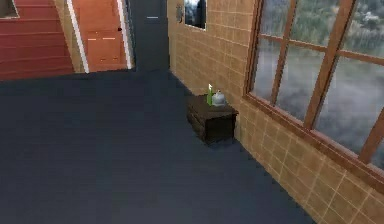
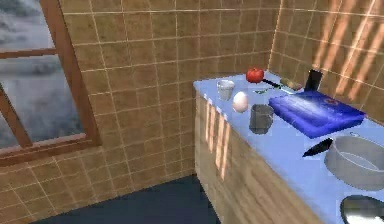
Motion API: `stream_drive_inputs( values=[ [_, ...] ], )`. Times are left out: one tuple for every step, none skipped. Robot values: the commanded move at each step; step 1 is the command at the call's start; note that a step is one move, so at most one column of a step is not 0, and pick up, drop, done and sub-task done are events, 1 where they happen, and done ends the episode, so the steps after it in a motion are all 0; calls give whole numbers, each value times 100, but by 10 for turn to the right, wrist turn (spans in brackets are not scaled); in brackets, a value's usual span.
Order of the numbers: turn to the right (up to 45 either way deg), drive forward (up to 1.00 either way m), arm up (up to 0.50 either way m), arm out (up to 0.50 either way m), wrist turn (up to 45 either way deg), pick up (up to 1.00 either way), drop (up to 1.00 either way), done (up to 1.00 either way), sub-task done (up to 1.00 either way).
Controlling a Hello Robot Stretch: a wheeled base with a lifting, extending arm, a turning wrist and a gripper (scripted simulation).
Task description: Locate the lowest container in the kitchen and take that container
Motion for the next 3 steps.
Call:
stream_drive_inputs(
  values=[
    [0, 100, 0, 0, 0, 0, 0, 0, 0],
    [0, 25, 0, 0, 0, 0, 0, 0, 0],
    [-450, 0, 0, 0, 0, 0, 0, 0, 0]
  ],
)
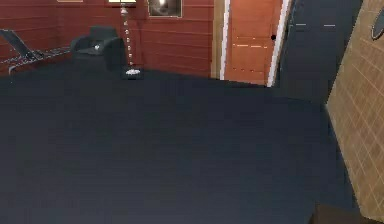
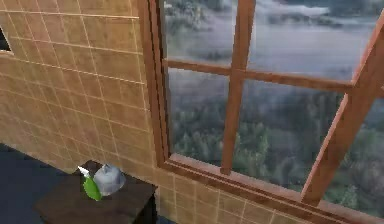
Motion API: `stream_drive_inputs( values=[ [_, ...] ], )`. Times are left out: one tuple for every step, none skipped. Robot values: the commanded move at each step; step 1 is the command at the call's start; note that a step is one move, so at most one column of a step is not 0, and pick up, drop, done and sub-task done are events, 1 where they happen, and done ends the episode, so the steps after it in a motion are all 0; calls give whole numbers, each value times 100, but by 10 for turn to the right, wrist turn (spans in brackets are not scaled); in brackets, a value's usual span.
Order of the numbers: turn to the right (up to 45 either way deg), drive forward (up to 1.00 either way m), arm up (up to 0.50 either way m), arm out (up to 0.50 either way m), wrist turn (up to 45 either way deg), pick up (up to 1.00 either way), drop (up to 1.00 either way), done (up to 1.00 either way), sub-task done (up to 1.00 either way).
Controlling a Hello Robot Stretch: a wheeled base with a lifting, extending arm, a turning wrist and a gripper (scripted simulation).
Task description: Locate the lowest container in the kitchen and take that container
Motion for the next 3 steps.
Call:
stream_drive_inputs(
  values=[
    [-300, 0, 0, 0, 0, 0, 0, 0, 0],
    [450, 0, 0, 0, 0, 0, 0, 0, 0],
    [450, 0, 0, 0, 0, 0, 0, 0, 0]
  ],
)
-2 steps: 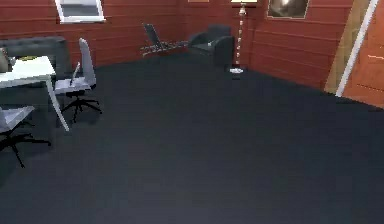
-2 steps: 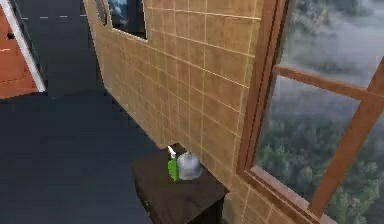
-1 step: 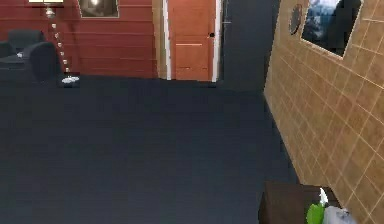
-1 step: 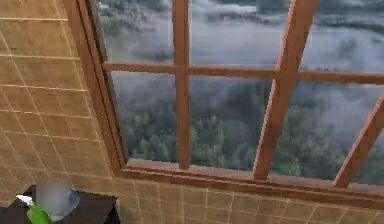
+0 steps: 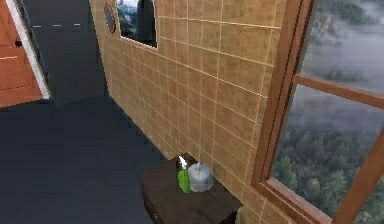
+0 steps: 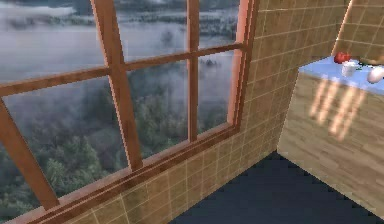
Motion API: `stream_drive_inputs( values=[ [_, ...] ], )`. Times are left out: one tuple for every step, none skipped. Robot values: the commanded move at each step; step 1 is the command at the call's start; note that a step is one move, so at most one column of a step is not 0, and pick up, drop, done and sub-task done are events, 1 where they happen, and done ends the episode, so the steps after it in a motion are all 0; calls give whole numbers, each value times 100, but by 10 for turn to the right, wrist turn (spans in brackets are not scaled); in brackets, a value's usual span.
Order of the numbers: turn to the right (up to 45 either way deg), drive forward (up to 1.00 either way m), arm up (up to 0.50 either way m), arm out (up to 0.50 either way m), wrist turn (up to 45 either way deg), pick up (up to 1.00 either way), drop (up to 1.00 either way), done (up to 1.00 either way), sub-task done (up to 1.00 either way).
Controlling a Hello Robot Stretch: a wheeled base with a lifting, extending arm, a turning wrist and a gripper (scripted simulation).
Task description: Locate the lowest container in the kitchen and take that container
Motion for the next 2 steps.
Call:
stream_drive_inputs(
  values=[
    [60, 0, 0, 0, 0, 0, 0, 0, 0],
    [30, 0, 0, 0, 0, 0, 0, 0, 0]
  ],
)
